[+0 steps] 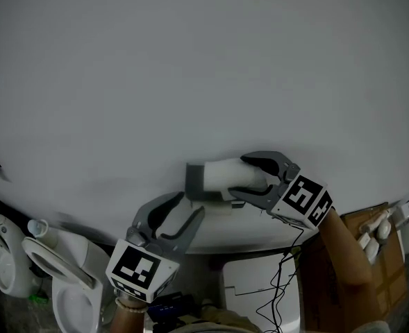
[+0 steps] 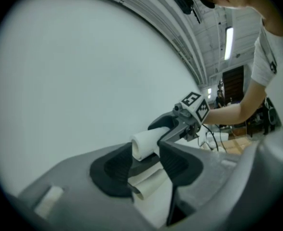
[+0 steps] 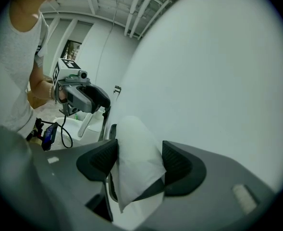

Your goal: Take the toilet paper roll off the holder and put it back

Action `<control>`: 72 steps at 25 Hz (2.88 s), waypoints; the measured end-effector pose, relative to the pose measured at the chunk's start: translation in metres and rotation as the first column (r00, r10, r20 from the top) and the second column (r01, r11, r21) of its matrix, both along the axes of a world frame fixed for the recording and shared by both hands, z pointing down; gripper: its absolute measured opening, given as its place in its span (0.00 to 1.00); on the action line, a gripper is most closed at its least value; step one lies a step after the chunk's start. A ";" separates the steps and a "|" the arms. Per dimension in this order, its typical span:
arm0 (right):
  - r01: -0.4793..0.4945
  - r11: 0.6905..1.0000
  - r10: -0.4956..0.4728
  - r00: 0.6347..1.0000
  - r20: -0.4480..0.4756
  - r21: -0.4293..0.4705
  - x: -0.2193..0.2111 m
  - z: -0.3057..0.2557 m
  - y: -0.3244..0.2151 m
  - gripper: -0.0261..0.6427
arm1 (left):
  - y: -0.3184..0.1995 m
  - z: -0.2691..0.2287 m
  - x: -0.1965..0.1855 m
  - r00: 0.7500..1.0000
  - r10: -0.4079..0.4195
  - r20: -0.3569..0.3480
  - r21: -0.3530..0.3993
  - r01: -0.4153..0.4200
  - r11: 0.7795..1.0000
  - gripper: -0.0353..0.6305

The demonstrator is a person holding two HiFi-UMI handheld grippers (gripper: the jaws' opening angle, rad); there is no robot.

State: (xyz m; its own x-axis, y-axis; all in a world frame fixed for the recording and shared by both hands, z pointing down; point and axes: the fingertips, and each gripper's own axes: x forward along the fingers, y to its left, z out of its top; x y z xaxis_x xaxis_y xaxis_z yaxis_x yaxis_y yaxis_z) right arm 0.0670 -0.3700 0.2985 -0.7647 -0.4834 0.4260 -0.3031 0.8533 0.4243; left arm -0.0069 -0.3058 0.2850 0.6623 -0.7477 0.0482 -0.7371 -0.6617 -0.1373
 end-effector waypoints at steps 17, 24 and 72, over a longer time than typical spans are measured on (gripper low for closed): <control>0.043 0.998 -0.045 0.998 0.041 0.038 -0.014 -0.011 0.023 0.48 | -0.029 0.008 0.026 0.997 0.075 0.005 -0.027 -0.074 0.997 0.31; 0.043 0.997 -0.048 0.995 0.090 0.058 -0.026 -0.020 0.034 0.48 | -0.018 0.002 0.019 0.998 0.058 -0.018 -0.006 -0.058 0.998 0.27; 0.479 0.875 -0.483 0.873 0.071 0.071 -0.207 0.027 0.154 0.48 | 0.116 0.047 -0.157 0.899 -0.437 0.032 -0.095 0.438 0.894 0.26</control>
